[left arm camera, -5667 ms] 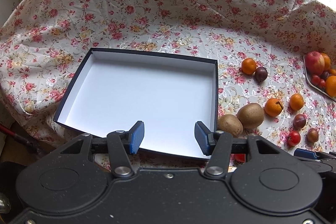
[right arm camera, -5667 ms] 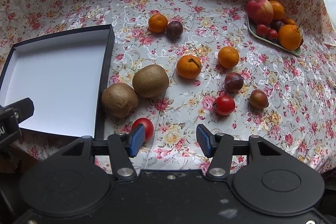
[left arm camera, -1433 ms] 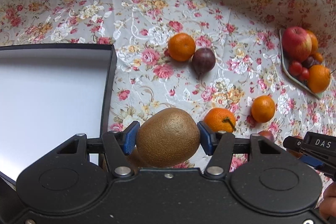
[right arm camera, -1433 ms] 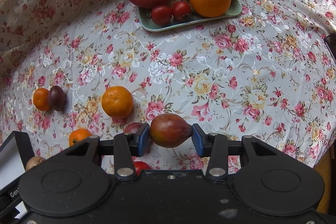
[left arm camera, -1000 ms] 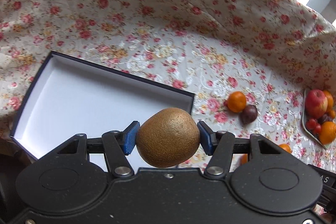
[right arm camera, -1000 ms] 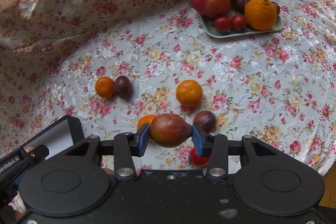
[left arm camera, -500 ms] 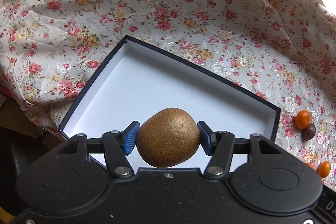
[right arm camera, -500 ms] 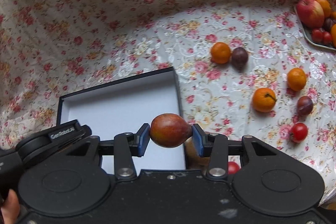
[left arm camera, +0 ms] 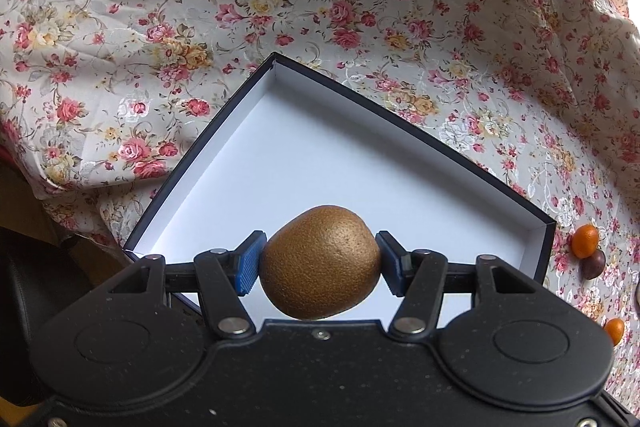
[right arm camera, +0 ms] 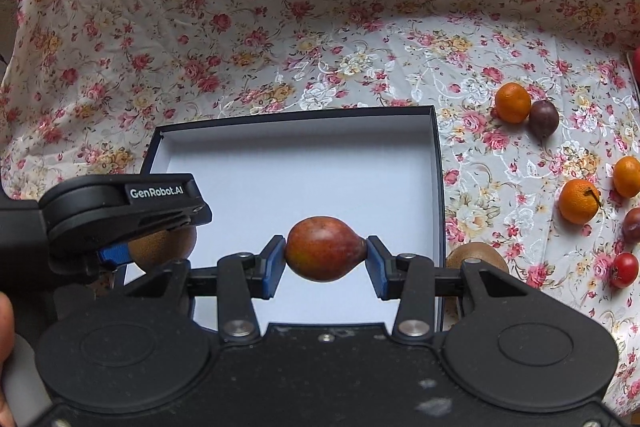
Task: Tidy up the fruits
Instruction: 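Carry the kiwi in left tool and pear in right tool over the white box, then open left gripper dropping the kiwi while right gripper releases the pear into the box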
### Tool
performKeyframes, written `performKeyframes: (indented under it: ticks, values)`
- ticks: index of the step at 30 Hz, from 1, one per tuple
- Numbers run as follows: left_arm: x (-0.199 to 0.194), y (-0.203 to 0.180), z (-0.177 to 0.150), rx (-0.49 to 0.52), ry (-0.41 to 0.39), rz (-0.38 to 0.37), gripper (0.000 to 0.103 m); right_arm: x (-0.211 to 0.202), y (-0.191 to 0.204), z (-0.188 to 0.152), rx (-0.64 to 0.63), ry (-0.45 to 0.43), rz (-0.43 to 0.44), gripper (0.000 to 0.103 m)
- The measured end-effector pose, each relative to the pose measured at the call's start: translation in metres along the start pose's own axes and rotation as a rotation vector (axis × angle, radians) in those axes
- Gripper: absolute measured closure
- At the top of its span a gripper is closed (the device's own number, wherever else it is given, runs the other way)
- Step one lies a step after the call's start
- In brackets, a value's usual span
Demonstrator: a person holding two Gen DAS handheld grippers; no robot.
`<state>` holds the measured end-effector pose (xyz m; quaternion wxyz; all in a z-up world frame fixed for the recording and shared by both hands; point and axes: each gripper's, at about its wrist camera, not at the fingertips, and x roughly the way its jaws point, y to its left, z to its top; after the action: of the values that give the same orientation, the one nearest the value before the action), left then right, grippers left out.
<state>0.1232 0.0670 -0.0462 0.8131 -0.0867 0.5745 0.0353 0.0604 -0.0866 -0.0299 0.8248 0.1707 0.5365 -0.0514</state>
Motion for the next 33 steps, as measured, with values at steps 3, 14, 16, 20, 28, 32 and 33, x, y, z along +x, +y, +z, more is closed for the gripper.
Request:
performKeyframes:
  ticks: [3, 14, 16, 20, 28, 32, 33]
  values:
    - [0.002, 0.002, 0.0, 0.006, 0.0, 0.007, 0.041, 0.006, 0.001, 0.0, -0.001, 0.009, -0.01, 0.058]
    - [0.009, 0.011, 0.0, 0.002, 0.028, 0.03, 0.041, 0.021, 0.002, 0.007, 0.033, 0.046, -0.02, 0.057]
    - [0.01, 0.012, 0.0, 0.004, 0.034, 0.027, 0.041, 0.022, 0.003, 0.007, 0.034, 0.055, -0.019, 0.057]
    - [0.014, 0.012, 0.0, 0.006, 0.062, 0.023, 0.041, 0.022, 0.004, 0.008, 0.027, 0.064, -0.026, 0.057]
    - [0.004, 0.007, 0.0, 0.034, 0.005, 0.023, 0.041, 0.023, 0.004, 0.008, 0.02, 0.074, -0.02, 0.057]
    - [0.006, 0.006, -0.001, 0.042, 0.018, 0.02, 0.041, 0.021, 0.005, 0.007, 0.018, 0.068, -0.014, 0.057]
    - [0.006, 0.006, -0.001, 0.041, 0.018, 0.02, 0.041, 0.021, 0.005, 0.008, 0.017, 0.067, -0.014, 0.057]
